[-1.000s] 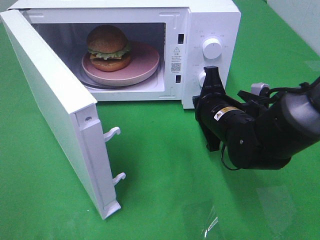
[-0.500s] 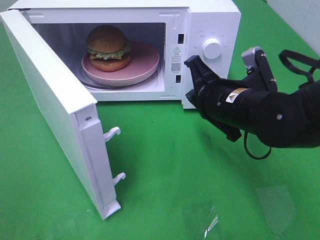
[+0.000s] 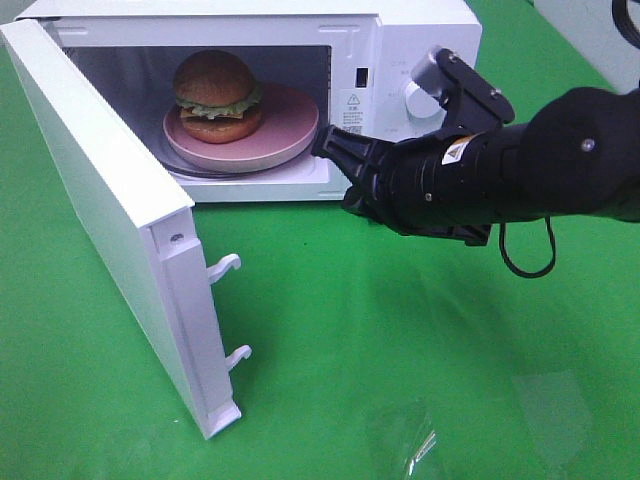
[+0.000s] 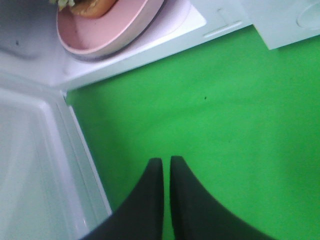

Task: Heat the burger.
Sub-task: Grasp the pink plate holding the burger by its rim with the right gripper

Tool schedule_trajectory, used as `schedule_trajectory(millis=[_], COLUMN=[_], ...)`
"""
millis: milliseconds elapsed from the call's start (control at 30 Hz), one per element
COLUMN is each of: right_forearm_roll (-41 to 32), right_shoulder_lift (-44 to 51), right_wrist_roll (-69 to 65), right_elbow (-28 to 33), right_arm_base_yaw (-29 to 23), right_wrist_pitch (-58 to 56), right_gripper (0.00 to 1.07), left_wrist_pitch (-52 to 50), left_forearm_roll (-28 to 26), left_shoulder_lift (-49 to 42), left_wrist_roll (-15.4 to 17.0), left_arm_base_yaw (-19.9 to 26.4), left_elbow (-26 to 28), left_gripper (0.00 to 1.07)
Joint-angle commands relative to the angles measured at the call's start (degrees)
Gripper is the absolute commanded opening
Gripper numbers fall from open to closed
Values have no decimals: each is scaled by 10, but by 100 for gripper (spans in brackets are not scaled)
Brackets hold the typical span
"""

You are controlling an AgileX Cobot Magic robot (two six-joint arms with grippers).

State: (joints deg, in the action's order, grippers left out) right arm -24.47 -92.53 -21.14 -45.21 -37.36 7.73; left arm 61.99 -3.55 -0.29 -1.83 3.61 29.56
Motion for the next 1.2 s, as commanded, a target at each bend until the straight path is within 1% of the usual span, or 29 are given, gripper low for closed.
schedule_trajectory(millis=[33, 67, 100, 133, 167, 200, 267, 300, 333, 367, 400, 500, 533, 567, 600, 633, 667, 700, 733, 767, 800, 833, 867, 900, 933, 967, 1033, 1067, 1200], right_forearm_roll=[66, 66, 107, 107, 163, 163, 272, 272, 310, 310, 339, 351, 351, 351, 351, 351, 351, 351, 351, 351, 351, 351, 351, 351, 351, 351, 351, 351, 351], right_shoulder_lift=[5, 5, 5, 5, 5, 5, 5, 5, 5, 5, 5, 5, 5, 5, 5, 5, 5, 5, 5, 5, 5, 5, 5, 5, 5, 5, 5, 5, 5], right_wrist_roll=[62, 62, 63, 63, 63, 63, 73, 73, 97, 97, 141, 191, 261, 261, 335, 335, 414, 414, 508, 508, 601, 601, 682, 682, 755, 755, 816, 871, 950], right_elbow=[-41, -41, -56, -56, -73, -73, -105, -105, -120, -120, -134, -145, -154, -154, -159, -159, -159, -159, -159, -159, -159, -159, -159, -159, -159, -159, -159, -159, -159], right_arm_base_yaw=[0, 0, 0, 0, 0, 0, 0, 0, 0, 0, 0, 0, 0, 0, 0, 0, 0, 0, 0, 0, 0, 0, 0, 0, 0, 0, 0, 0, 0], right_wrist_pitch=[-111, -111, -152, -152, -191, -191, -264, -264, -295, -295, -324, -344, -354, -354, -358, -358, -359, -359, -359, -359, -359, -359, -355, -355, -350, -350, -350, -350, -340], right_gripper=[5, 5, 5, 5, 5, 5, 6, 6, 6, 6, 6, 6, 7, 7, 7, 7, 7, 7, 7, 7, 7, 7, 7, 7, 8, 8, 8, 11, 15], left_wrist_pitch=[-6, -6, -6, -6, -6, -6, -6, -6, -6, -6, -6, -6, -6, -6, -6, -6, -6, -6, -6, -6, -6, -6, -6, -6, -6, -6, -6, -6, -6], left_forearm_roll=[-5, -5, -5, -5, -5, -5, -5, -5, -5, -5, -5, -5, -5, -5, -5, -5, -5, -5, -5, -5, -5, -5, -5, -5, -5, -5, -5, -5, -5], left_shoulder_lift=[-9, -9, -9, -9, -9, -9, -9, -9, -9, -9, -9, -9, -9, -9, -9, -9, -9, -9, -9, -9, -9, -9, -9, -9, -9, -9, -9, -9, -9], left_wrist_roll=[-1, -1, -1, -1, -1, -1, -1, -1, -1, -1, -1, -1, -1, -1, -1, -1, -1, -1, -1, -1, -1, -1, -1, -1, -1, -1, -1, -1, -1], left_arm_base_yaw=[1, 1, 1, 1, 1, 1, 1, 1, 1, 1, 1, 1, 1, 1, 1, 1, 1, 1, 1, 1, 1, 1, 1, 1, 1, 1, 1, 1, 1], left_elbow=[0, 0, 0, 0, 0, 0, 0, 0, 0, 0, 0, 0, 0, 0, 0, 0, 0, 0, 0, 0, 0, 0, 0, 0, 0, 0, 0, 0, 0], left_gripper=[82, 82, 82, 82, 82, 82, 82, 82, 82, 82, 82, 82, 82, 82, 82, 82, 82, 82, 82, 82, 82, 82, 82, 82, 82, 82, 82, 82, 82])
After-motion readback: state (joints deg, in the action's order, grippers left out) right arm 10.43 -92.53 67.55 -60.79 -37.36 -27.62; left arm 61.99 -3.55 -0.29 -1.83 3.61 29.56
